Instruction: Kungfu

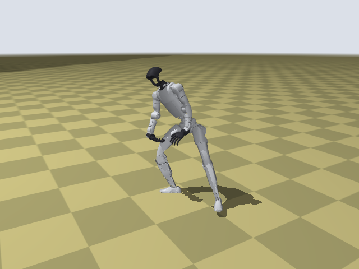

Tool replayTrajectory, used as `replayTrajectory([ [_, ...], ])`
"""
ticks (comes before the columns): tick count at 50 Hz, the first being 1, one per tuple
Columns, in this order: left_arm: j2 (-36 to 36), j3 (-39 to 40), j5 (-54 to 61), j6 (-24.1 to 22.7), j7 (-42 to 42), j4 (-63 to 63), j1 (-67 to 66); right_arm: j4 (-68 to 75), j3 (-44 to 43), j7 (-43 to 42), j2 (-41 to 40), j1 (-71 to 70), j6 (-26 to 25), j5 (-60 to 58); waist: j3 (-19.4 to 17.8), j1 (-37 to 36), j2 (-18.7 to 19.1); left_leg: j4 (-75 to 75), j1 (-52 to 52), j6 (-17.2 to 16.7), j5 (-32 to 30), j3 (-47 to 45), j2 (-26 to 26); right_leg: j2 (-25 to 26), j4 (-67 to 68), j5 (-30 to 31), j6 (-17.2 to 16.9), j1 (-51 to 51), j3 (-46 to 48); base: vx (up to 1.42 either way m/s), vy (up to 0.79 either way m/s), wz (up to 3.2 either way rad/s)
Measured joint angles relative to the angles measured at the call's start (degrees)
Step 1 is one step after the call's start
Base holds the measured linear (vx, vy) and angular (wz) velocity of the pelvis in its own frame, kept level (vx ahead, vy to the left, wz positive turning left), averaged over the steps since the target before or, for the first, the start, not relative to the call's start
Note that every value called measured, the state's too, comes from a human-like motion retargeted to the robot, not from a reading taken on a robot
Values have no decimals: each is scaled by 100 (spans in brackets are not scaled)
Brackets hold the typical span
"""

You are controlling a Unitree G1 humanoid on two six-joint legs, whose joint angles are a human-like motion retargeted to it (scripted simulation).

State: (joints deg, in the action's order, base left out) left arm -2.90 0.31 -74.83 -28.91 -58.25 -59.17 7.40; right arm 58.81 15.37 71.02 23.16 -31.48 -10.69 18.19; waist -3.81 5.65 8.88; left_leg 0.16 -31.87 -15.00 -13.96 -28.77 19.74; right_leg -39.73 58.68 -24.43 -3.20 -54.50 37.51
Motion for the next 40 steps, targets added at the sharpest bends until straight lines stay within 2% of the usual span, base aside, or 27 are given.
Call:
replayTrajectory([
  [2, -37, 61, -26, 245, -69, 60, -102, 12, 229, 417, -284, 42, 194, -629, -59, 17, 29, 48, -115, 0, 53, 125, -144, -154, 58, -22, 6, -58, -60, -4, 25, 56],
  [5, -33, 54, 37, 631, 23, 61, -139, 81, 240, 364, -658, 240, 516, -1155, -102, 68, 84, 87, -191, 0, 105, 120, -217, -265, 7, -111, -60, 50, -19, 3, 17, 38],
  [10, 40, 35, 354, 1217, 463, 136, -237, 318, 57, -193, -956, 512, 240, -530, -11, 6, 37, 10, -1, 0, 151, -216, -197, -291, -241, -18, -159, 399, 175, 17, 13, -4],
  [14, 130, 52, 598, 1284, 609, 217, -359, 92, 70, -632, -690, 526, 438, -402, 123, 22, -23, 39, 39, 0, 55, -547, -195, -329, -512, 187, -247, 662, 301, 23, 20, 2],
  [17, 166, 113, 941, 1316, 815, 230, -460, -178, 123, -991, -326, 439, 903, -714, 230, -19, -80, 129, 34, 0, -63, -686, -182, -311, -741, 399, -249, 865, 340, 30, 24, 6],
  [21, 210, 248, 1450, 1366, 1034, 343, -662, -461, 168, -1577, -41, 286, 1506, -721, 302, -325, -157, 635, -54, 11, -84, -470, 142, 38, -1256, 721, -282, 1402, 467, 40, 16, -6],
  [22, 223, 294, 1583, 1356, 1076, 387, -713, -527, 189, -1690, -6, 230, 1602, -608, 324, -430, -182, 841, -150, 64, -77, -425, 237, 136, -1436, 829, -306, 1548, 516, 34, 13, 23],
  [25, 206, 475, 2002, 1252, 1163, 513, -919, -755, 305, -1876, 69, 31, 1781, -254, 478, -678, -311, 1431, -581, 547, 6, -639, 317, 190, -2020, 1270, -421, 1900, 697, 32, 27, 70],
  [29, 168, 903, 2468, 976, 1296, 626, -1269, -1173, 531, -1887, 61, -279, 2023, -286, 721, -1066, -591, 2047, -879, 1231, 552, -1135, 256, 151, -2718, 1854, -612, 2350, 931, 40, 41, 75],
  [35, 282, 1818, 2918, 457, 1733, 914, -1644, -1789, 741, -2126, -243, -737, 2676, -358, 964, -1758, -1053, 2895, -1242, 1444, 1471, -736, 14, 304, -3913, 2612, -745, 3167, 1013, 62, 60, 49],
  [37, 414, 2151, 3125, 204, 2057, 1190, -1630, -1906, 825, -2379, -421, -923, 2970, -218, 1073, -1902, -1065, 3206, -1413, 1487, 1760, -416, -20, 567, -4441, 2587, -703, 3660, 1370, 55, 42, 64],
  [40, 724, 2612, 3708, -250, 2643, 1706, -1450, -1993, 983, -2840, -621, -1238, 3447, 35, 1277, -2028, -1053, 3419, -1506, 1641, 2131, 31, -288, 1041, -5067, 1808, -568, 4268, 1464, 62, 49, 97],
])
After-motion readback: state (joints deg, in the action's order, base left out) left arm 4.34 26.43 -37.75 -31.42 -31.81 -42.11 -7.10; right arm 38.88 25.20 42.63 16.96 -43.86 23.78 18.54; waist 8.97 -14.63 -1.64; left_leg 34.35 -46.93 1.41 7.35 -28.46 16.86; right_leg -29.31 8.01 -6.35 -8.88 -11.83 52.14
